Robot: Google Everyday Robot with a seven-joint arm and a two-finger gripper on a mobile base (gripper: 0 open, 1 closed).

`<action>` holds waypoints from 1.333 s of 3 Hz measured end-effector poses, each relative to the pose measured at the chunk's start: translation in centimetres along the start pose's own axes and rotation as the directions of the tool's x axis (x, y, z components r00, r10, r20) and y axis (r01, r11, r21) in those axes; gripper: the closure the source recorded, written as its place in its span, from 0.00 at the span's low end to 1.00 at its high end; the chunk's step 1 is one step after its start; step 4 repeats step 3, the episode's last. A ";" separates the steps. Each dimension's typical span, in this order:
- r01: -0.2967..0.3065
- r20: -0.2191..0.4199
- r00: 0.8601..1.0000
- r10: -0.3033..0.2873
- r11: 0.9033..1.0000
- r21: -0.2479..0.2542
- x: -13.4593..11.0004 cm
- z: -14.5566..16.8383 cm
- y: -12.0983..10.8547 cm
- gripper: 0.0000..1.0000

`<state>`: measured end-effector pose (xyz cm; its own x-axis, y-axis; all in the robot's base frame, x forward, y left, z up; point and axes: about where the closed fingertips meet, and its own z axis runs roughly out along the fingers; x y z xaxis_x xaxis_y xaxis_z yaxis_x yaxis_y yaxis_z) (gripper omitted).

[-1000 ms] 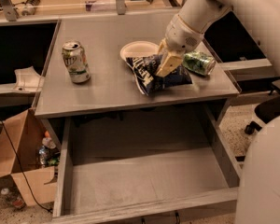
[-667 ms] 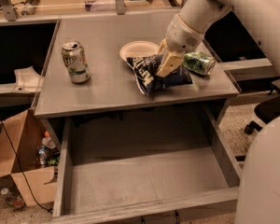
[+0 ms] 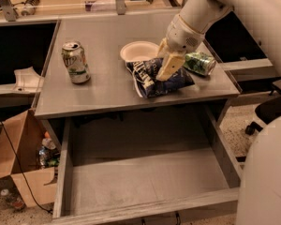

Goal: Pick blue chip bag from top drawer and place on counter

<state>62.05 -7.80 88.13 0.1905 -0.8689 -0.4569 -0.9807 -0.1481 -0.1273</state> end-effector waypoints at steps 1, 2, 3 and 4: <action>0.000 0.000 1.000 0.000 1.000 0.000 0.0 0.0 0.0 0.03; 0.000 0.000 1.000 0.000 1.000 0.000 0.0 0.0 0.0 0.00; 0.000 0.000 1.000 0.000 1.000 0.000 0.0 0.0 0.0 0.00; 0.000 0.000 1.000 0.000 1.000 0.000 0.0 0.0 0.0 0.00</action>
Offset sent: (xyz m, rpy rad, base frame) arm 0.0000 0.0000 0.0000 0.0000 0.0000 0.0000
